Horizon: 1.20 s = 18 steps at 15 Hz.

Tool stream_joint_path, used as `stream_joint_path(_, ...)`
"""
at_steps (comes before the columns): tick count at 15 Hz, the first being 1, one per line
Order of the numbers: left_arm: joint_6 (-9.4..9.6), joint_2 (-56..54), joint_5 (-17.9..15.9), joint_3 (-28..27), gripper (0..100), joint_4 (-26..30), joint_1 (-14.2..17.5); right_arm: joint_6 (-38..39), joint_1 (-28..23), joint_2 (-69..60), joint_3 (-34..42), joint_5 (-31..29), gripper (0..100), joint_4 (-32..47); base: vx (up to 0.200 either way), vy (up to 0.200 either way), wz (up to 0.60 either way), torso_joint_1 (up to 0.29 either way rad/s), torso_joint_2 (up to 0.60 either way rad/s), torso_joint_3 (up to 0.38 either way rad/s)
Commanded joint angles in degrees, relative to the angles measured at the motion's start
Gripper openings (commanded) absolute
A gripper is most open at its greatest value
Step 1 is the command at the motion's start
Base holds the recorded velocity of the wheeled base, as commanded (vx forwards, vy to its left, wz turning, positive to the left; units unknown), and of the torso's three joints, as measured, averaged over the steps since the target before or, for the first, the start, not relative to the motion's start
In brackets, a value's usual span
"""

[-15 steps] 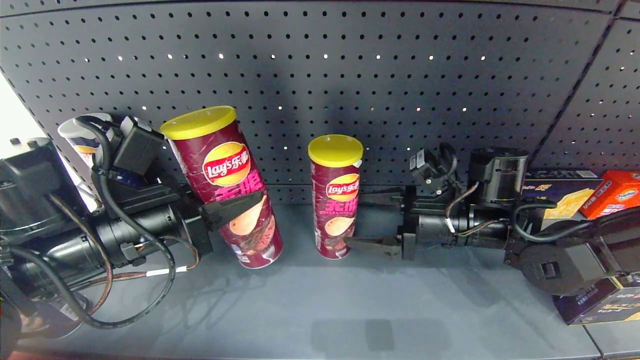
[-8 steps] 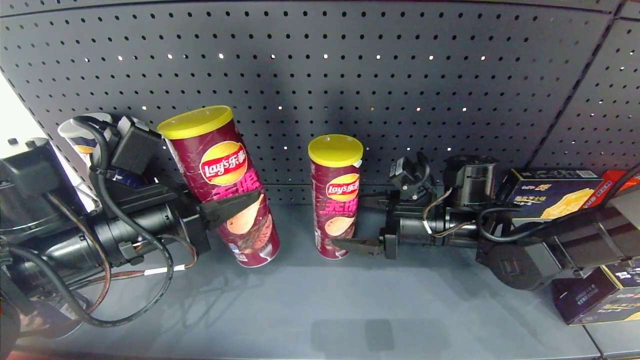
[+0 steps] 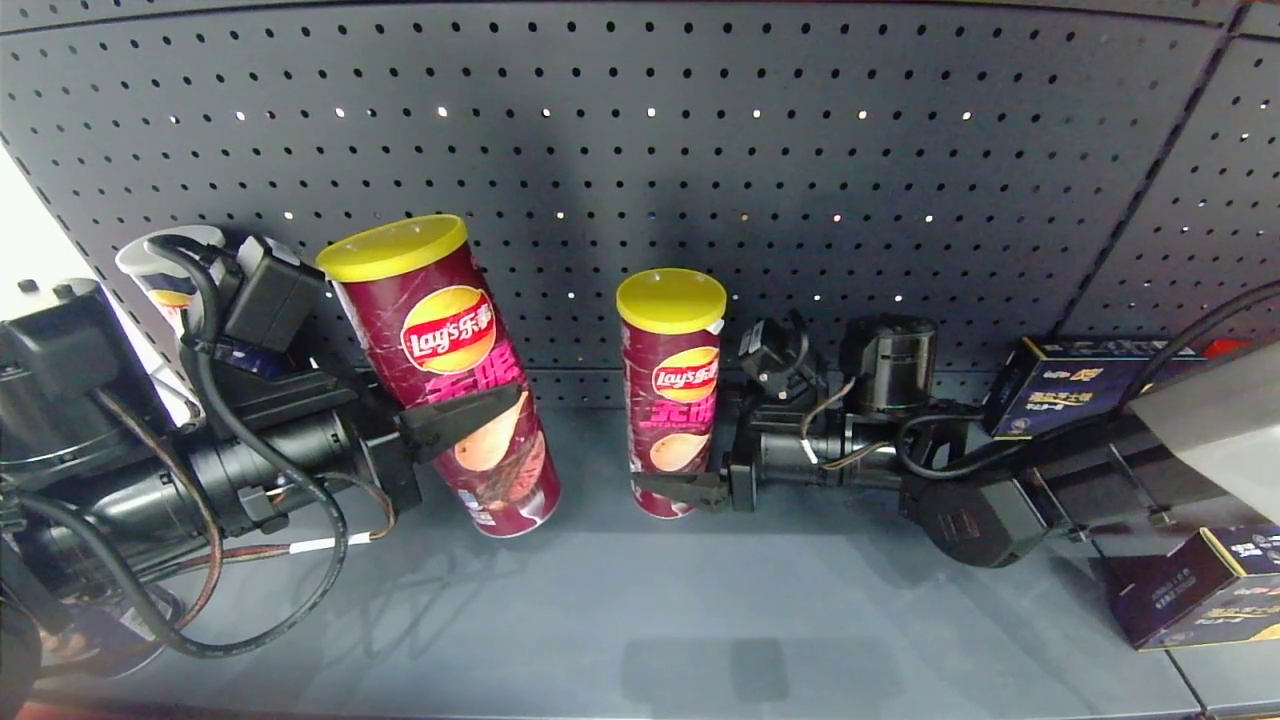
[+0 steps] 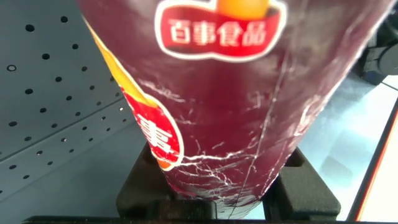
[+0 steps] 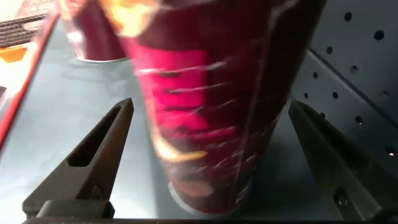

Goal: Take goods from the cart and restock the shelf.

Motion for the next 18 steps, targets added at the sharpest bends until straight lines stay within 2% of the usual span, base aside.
stream_joint_path(1,0.02,0.0,0.0,0.2,0,0.0,0.0,0.0,0.2,1.2,-0.7,0.0,100,0.0,0.000,0.000,0.00,0.000,0.00,0.000)
stream_joint_path(2,0.02,0.0,0.0,0.2,0,0.0,0.0,0.0,0.1,1.2,-1.0,0.0,100,-0.1,0.000,0.000,0.00,0.000,0.00,0.000)
stream_joint_path(3,0.02,0.0,0.0,0.3,0,0.0,0.0,0.1,0.1,1.3,-1.1,0.2,0,-0.1,0.000,0.000,0.00,0.000,0.00,0.000)
stream_joint_path(11,0.02,0.0,0.0,0.3,0,-0.1,0.1,0.4,0.8,-0.4,-0.5,-3.5,0,0.0,0.000,0.000,0.00,0.000,0.00,0.000)
stream_joint_path(14,0.02,0.0,-0.1,0.3,0,-0.1,0.1,0.5,1.3,-5.8,3.8,-6.4,0,0.0,0.000,0.000,0.00,0.000,0.00,0.000)
stream_joint_path(18,0.11,0.0,-0.1,0.2,0,-0.1,0.0,0.5,3.1,-14.0,13.3,-10.8,0,-1.6,0.000,0.000,0.00,0.000,0.00,0.000)
